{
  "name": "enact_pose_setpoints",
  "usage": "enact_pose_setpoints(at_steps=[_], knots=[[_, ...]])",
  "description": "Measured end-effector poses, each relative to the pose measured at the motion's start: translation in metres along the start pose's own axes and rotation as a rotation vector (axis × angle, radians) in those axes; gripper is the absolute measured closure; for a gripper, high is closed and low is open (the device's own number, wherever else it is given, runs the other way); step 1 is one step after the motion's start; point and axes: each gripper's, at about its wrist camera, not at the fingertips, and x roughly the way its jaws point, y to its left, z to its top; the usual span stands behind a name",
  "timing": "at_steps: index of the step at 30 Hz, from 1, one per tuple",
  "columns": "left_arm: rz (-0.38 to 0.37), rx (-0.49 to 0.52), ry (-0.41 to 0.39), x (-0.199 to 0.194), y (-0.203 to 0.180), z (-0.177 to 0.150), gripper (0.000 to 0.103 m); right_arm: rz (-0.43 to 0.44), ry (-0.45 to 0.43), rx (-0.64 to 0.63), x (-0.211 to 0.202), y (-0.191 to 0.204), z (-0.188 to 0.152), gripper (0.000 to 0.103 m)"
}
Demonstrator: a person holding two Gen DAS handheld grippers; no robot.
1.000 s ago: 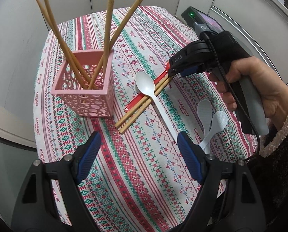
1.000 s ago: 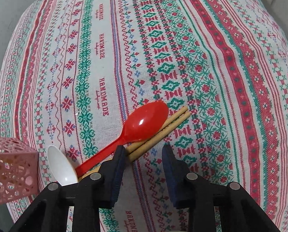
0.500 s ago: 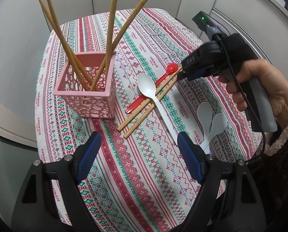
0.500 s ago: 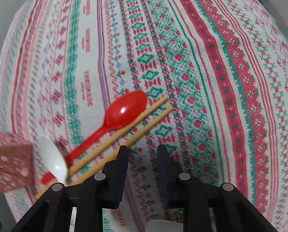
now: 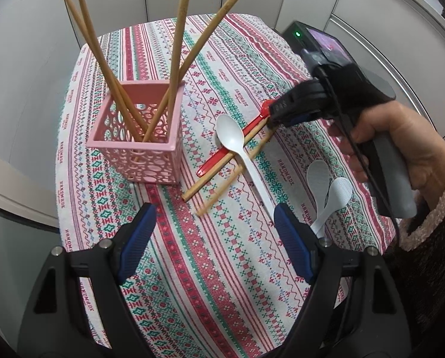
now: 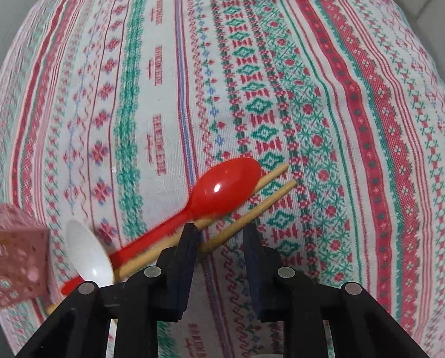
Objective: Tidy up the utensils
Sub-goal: 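Grasp a loose wooden chopstick beside the red spoon with the right gripper, then grasp a wooden chopstick with the left gripper while the right gripper holds its chopstick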
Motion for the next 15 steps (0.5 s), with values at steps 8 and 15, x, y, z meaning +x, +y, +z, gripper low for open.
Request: enact_pose_setpoints(at_steps=[8, 15], knots=[[-0.002, -0.008, -0.015, 0.0, -0.001, 0.005, 0.022, 0.017, 0.024, -0.009, 0.001, -0.017, -0.008, 0.091], [-0.021, 0.04, -0.023, 0.001, -0.022, 0.011, 0.025, 0.095, 0.002, 0.034, -0.004, -0.041, -0.019, 0.097]])
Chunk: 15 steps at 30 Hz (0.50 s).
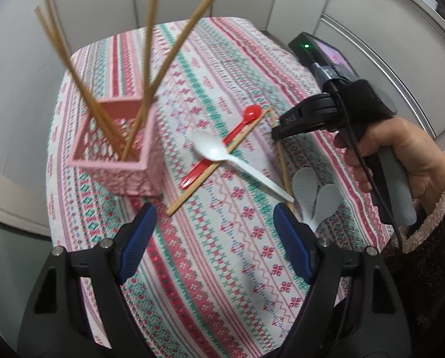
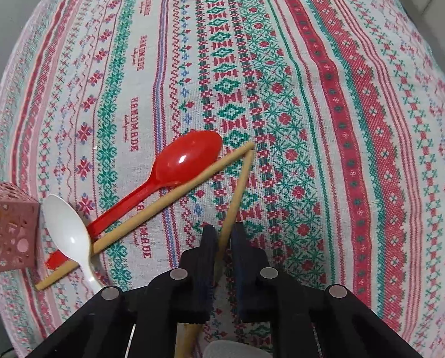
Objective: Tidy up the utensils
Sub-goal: 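Grasp a wooden chopstick with the left gripper while the right gripper holds its chopstick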
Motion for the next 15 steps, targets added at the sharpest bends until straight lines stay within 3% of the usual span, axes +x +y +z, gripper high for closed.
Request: enact_pose_setpoints(at_steps=[8, 15], knots=[[-0.027, 0.06, 0.003, 0.012, -0.024, 0.015, 0.045, 0.161, -0.055, 0.095, -0.032, -0.063, -0.006, 0.098], [-0.021, 0.135, 0.067, 0.058, -0.051, 0.037, 0.077, 0.264, -0.149, 0.15, -0.086, -0.093, -0.023, 0.098]])
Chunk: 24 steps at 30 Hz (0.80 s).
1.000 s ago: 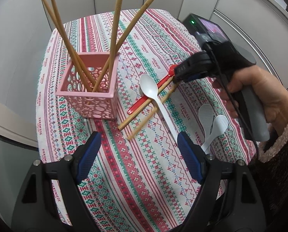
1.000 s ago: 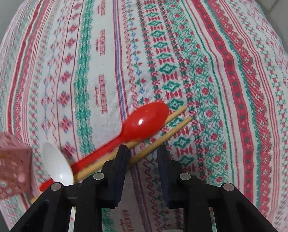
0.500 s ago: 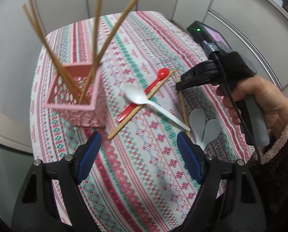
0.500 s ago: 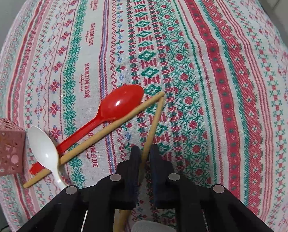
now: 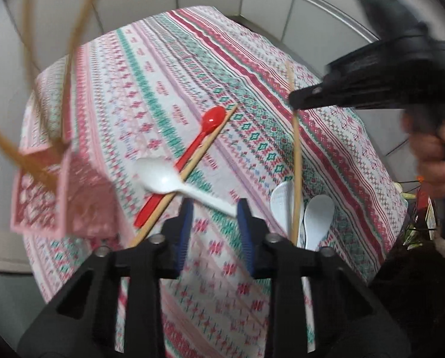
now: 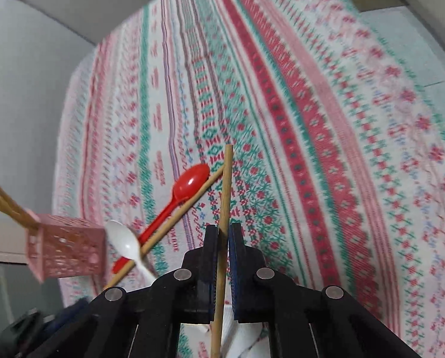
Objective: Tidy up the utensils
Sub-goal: 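Grasp a wooden chopstick with the left gripper while the right gripper holds its chopstick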
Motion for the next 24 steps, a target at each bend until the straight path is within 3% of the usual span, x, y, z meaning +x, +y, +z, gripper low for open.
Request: enact_pose_setpoints(at_steps=[6, 16, 24], knots=[[0.021, 0.024, 0.04, 0.038, -0.005, 0.024, 0.083, 0.07, -0.028, 0.031, -0.018, -0.002, -0.001, 0.098], [0.071, 0.099, 0.087, 0.078, -0.004, 0.039, 0.083, 0.126, -0.031, 0.056, -0.027, -0.021, 0.001, 0.098], [0.071, 0.105, 0.081, 0.084, -0.002, 0.051, 0.083, 0.148, -0.014, 0.066, -0.022, -0.03, 0.003, 0.098]])
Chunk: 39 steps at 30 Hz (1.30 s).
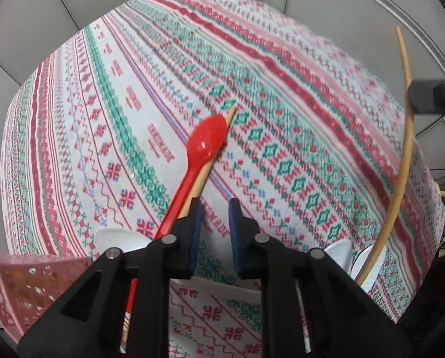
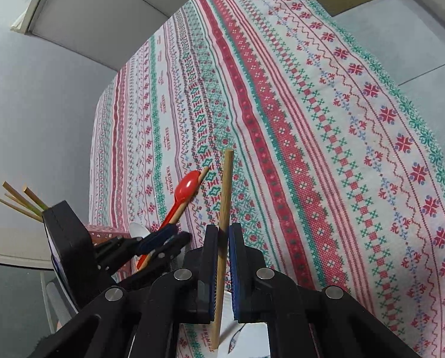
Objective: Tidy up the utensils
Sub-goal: 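Grasp a wooden chopstick with the left gripper while the right gripper holds its chopstick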
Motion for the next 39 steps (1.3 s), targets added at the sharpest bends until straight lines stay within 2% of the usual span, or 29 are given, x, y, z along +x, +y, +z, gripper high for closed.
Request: enact_pose_setpoints(at_steps=[6, 15, 18, 21, 24, 30, 36, 39], knots=[[-0.002, -0.001, -0.002, 0.004, 0.006, 0.006, 0.083, 0.013, 0.002, 0.016, -0.001, -0.008, 0.003, 0.098], [-0.066, 0.017, 0.012, 0.009, 0.0, 0.017, 0.083, 0.013, 0.005, 0.03, -0.002, -0.014, 0.004, 0.097], [-0.015, 0.042, 0.021, 0.013, -0.004, 0.014, 0.083, 0.014, 0.005, 0.035, -0.003, -0.015, 0.004, 0.097], [0.004, 0.04, 0.015, 0.009, -0.003, 0.012, 0.083, 0.019, 0.005, 0.037, -0.004, -0.015, 0.004, 0.097], [-0.003, 0.038, 0.002, 0.0, 0.002, 0.011, 0.083, 0.024, 0.006, 0.038, -0.004, -0.015, 0.004, 0.097], [0.012, 0.029, 0.038, 0.0, 0.008, 0.001, 0.083, 0.027, 0.009, 0.033, -0.003, -0.013, 0.003, 0.097], [-0.018, 0.0, 0.051, 0.004, 0.018, -0.001, 0.083, 0.024, 0.009, 0.022, -0.002, -0.01, 0.003, 0.097], [-0.079, 0.017, 0.072, 0.005, 0.011, -0.003, 0.082, 0.02, 0.02, 0.018, 0.003, -0.009, 0.002, 0.097]])
